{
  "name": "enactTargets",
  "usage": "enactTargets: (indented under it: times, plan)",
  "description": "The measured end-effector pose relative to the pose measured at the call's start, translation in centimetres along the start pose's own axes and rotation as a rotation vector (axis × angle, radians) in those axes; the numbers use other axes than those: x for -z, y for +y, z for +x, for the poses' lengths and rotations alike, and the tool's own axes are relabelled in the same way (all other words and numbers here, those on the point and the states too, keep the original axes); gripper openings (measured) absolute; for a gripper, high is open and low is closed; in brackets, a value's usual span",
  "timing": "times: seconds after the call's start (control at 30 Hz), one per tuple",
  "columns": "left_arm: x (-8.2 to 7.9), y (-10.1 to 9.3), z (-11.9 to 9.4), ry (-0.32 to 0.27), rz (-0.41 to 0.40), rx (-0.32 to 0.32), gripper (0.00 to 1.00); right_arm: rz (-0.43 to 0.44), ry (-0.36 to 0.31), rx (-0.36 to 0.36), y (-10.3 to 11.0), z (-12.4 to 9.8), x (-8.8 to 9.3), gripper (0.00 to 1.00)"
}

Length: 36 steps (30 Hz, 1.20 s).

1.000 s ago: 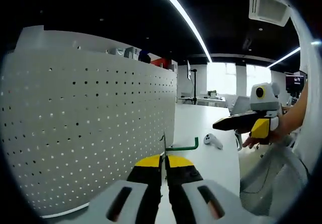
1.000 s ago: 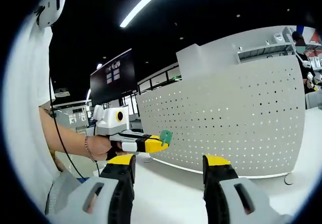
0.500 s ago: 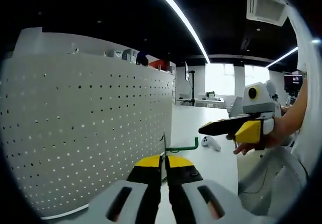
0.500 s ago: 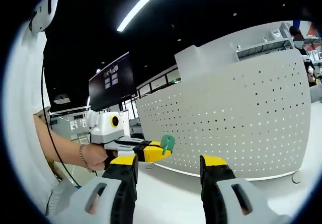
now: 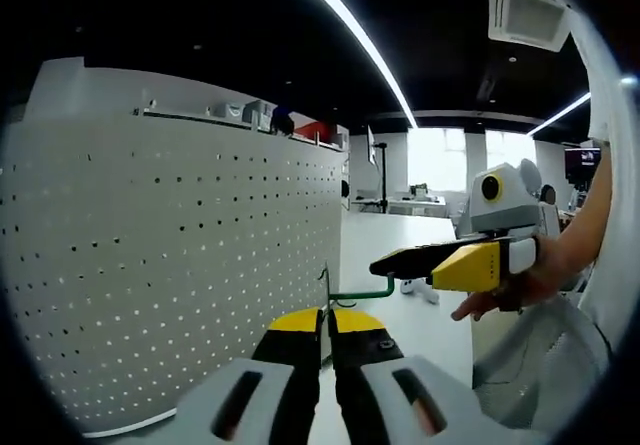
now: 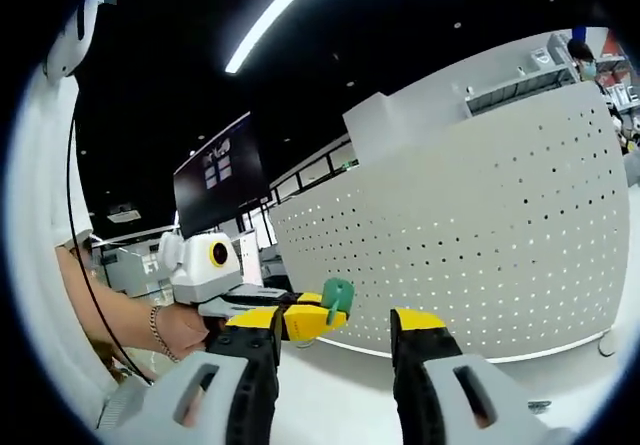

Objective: Insert the hook assembly into the mounting plate slot until the hook locks in place.

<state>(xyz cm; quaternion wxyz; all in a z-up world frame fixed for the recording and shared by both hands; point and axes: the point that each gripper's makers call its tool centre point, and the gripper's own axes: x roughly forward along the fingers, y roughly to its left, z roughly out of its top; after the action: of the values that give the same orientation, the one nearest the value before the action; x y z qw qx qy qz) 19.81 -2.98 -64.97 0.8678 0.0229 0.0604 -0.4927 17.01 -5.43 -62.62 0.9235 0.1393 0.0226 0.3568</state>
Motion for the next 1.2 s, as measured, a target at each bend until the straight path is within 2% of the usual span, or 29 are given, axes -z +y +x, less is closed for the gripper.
enactTargets:
  times: [0.43,0.8,1.07,1.2]
  plan:
    - [-0.4,0.3,-0.4,-0.017,-0.018,-0.010,0.02,0.016,-0.005,-0.026,0.6,1.9,0.0,0.39]
    - [-0.7,0.5,-0.5,-0.030,-0.024,-0.016,0.02,0.043,-0.011,-0.023,0.6,2.8,0.2,0.29]
    - [-0.9,0.6,-0.6,-0.031,-0.020,-0.017,0.02,0.059,-0.013,-0.023,0.6,3.2,0.1,0.15]
    - [-1.2,0.5,-0.6,-0.035,-0.018,-0.017,0.02,0.076,-0.015,-0.023,0.7,3.4,0.3,0.15]
